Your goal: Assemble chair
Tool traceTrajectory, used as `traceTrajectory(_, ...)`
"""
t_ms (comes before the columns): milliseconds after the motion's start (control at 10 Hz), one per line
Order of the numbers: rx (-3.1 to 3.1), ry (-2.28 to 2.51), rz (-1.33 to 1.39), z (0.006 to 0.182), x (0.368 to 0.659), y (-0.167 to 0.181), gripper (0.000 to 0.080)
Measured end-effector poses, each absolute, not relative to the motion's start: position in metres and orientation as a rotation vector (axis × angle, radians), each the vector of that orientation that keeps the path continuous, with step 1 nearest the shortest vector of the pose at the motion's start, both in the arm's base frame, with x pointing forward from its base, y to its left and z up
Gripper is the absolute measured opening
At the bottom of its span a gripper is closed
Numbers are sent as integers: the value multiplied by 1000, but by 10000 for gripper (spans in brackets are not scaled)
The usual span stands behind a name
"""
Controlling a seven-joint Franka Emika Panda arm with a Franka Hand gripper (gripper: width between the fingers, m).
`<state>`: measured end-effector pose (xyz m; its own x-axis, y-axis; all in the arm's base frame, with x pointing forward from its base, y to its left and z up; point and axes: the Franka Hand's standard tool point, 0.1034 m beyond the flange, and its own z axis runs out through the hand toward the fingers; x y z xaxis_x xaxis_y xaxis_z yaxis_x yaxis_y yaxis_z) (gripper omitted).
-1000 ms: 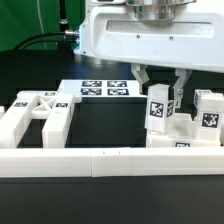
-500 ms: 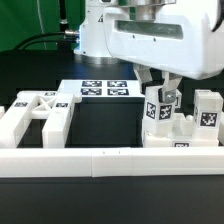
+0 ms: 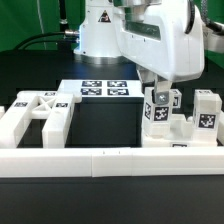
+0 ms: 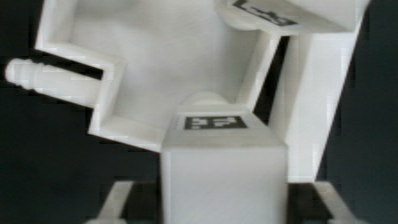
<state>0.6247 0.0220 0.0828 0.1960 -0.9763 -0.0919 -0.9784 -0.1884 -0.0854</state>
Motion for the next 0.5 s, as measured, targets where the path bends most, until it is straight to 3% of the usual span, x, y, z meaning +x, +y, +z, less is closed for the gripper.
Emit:
traceTrajectory(100,-2402,1847,32,84,624,24,330)
traceTrajectory(200,-2425,1812,32,87,627,27,507)
traceTrajectory(300,-2465,1753,23,88,627,27,622)
traceTrajectory(500,-2603,1541,10,87,627,26,642)
